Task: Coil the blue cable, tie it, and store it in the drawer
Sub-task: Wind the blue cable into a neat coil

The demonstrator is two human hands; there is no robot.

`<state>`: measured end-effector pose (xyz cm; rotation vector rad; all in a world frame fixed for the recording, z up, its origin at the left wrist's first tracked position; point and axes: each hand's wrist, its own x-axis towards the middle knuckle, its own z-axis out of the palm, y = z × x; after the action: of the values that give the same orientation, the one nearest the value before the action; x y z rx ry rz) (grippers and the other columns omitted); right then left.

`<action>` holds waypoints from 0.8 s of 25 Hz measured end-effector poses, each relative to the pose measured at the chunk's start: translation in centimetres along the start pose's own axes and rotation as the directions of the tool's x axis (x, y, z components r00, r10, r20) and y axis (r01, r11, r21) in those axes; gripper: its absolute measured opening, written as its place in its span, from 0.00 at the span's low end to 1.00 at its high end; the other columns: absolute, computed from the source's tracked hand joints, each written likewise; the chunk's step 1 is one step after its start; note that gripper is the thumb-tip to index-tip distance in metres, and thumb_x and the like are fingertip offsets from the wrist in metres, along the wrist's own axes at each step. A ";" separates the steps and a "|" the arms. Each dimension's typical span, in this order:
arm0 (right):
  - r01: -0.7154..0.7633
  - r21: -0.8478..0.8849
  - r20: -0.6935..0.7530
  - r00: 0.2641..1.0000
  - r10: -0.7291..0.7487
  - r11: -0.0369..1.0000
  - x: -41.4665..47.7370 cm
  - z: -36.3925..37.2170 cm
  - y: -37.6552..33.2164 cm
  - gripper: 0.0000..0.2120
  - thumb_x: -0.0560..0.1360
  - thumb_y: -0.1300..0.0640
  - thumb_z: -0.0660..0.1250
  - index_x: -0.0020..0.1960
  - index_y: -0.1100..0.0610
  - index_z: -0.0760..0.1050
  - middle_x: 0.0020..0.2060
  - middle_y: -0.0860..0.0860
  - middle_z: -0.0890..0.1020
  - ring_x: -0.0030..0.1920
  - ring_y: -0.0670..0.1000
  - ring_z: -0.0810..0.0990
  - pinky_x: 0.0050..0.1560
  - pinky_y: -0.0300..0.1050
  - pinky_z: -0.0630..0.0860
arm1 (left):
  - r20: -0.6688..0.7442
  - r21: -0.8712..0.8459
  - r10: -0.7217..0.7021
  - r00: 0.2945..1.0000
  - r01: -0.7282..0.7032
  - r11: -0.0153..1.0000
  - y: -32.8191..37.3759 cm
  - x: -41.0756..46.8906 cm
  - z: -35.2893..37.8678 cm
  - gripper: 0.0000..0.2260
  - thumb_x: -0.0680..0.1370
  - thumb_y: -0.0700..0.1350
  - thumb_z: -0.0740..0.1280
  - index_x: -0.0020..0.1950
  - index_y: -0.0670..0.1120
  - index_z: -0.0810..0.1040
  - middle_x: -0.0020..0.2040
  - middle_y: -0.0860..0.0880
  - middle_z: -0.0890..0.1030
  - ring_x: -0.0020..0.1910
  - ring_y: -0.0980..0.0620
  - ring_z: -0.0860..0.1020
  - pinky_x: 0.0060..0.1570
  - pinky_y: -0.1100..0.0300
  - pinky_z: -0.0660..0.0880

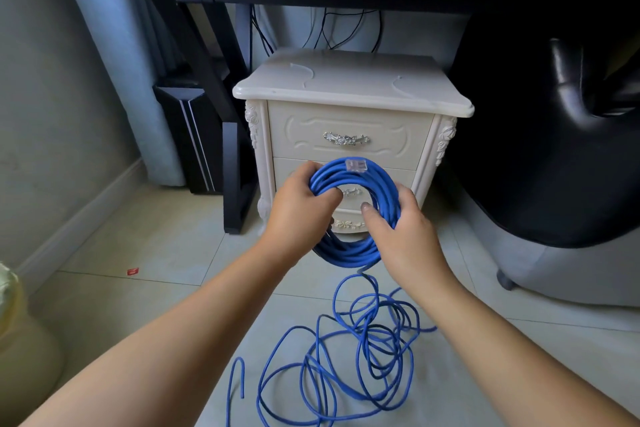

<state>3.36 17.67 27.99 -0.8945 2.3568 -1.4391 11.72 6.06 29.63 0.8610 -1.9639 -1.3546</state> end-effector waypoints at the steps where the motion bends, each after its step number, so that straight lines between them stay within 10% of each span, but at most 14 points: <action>1: -0.077 0.093 0.026 0.997 0.075 0.993 0.1 0.1 0.1 0.16 0.76 0.47 0.68 0.62 0.46 0.72 0.46 0.47 0.82 0.47 0.48 0.80 0.48 0.43 0.76 | -0.018 -0.062 -0.018 1.000 0.017 0.998 0.1 0.0 0.1 0.06 0.75 0.37 0.63 0.50 0.44 0.76 0.31 0.49 0.73 0.26 0.52 0.73 0.27 0.64 0.71; 5: -0.321 0.512 0.244 0.944 0.223 0.797 0.5 -0.2 -0.5 0.16 0.73 0.57 0.73 0.58 0.54 0.74 0.48 0.61 0.83 0.43 0.56 0.85 0.39 0.52 0.82 | -0.075 -0.242 -0.109 0.991 0.088 0.966 0.2 -0.2 0.4 0.07 0.76 0.37 0.62 0.50 0.44 0.77 0.30 0.51 0.72 0.25 0.56 0.72 0.29 0.63 0.72; 9: -0.379 0.701 0.332 0.923 0.194 0.604 0.3 -0.3 -1.4 0.12 0.74 0.66 0.69 0.55 0.56 0.72 0.34 0.54 0.83 0.37 0.53 0.85 0.42 0.56 0.83 | -0.070 -0.398 -0.237 0.969 0.191 0.897 0.3 -0.5 0.8 0.03 0.76 0.37 0.63 0.48 0.44 0.74 0.33 0.49 0.71 0.31 0.52 0.72 0.35 0.59 0.72; 15: -0.243 0.547 0.097 0.969 0.228 0.801 1.1 -0.9 -0.7 0.10 0.73 0.68 0.66 0.50 0.55 0.74 0.28 0.50 0.74 0.33 0.53 0.85 0.38 0.43 0.79 | 0.159 -0.216 -0.207 0.965 0.238 0.947 -0.3 -0.4 0.5 0.05 0.75 0.38 0.67 0.48 0.47 0.75 0.39 0.46 0.78 0.41 0.50 0.77 0.46 0.55 0.75; 20: -0.201 0.488 0.104 0.980 0.172 0.849 2.3 -2.3 0.1 0.14 0.70 0.73 0.61 0.48 0.57 0.75 0.33 0.53 0.74 0.27 0.51 0.77 0.31 0.42 0.75 | 0.626 -0.246 -0.062 0.777 0.273 0.930 -0.4 0.3 -2.3 0.30 0.67 0.51 0.75 0.68 0.57 0.70 0.57 0.53 0.80 0.60 0.56 0.78 0.60 0.54 0.74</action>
<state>0.39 17.97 29.29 -0.5391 1.8245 -1.7843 13.38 4.42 30.01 0.4727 -2.0423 -2.2136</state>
